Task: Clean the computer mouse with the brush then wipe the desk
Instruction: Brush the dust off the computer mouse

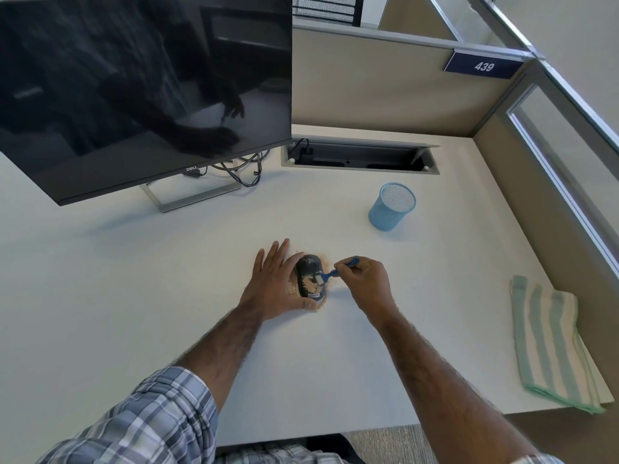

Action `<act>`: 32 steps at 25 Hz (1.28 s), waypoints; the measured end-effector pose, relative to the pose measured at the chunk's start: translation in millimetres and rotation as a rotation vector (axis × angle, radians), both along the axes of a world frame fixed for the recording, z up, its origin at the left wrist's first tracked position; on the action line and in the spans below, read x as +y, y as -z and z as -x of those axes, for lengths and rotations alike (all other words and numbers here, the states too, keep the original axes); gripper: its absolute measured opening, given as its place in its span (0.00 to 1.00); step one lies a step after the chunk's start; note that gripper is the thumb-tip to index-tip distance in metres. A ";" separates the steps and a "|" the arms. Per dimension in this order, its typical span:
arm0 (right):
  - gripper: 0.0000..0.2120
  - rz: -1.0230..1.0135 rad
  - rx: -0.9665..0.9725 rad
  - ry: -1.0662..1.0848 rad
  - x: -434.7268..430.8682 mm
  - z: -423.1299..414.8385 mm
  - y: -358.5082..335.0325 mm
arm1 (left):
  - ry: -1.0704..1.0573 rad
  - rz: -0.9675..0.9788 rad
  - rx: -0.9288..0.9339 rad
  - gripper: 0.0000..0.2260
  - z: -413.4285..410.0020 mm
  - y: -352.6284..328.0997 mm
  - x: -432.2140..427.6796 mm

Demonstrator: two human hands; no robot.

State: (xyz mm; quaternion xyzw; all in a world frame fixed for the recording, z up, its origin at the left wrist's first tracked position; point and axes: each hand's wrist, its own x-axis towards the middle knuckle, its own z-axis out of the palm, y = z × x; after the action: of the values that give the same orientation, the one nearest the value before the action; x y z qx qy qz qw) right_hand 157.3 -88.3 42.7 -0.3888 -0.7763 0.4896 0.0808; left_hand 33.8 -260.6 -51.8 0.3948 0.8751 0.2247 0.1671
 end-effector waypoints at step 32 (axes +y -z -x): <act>0.07 -0.155 -0.066 -0.064 5.0 17.5 -4.8 | 0.008 0.007 0.009 0.53 -0.7 1.4 0.3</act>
State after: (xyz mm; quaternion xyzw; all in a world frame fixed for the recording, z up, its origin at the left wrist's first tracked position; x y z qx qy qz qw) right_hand 139.8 -83.3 47.5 -0.3721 -0.8262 0.4173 0.0693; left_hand 34.5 -260.4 -53.2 0.3986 0.8750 0.2191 0.1656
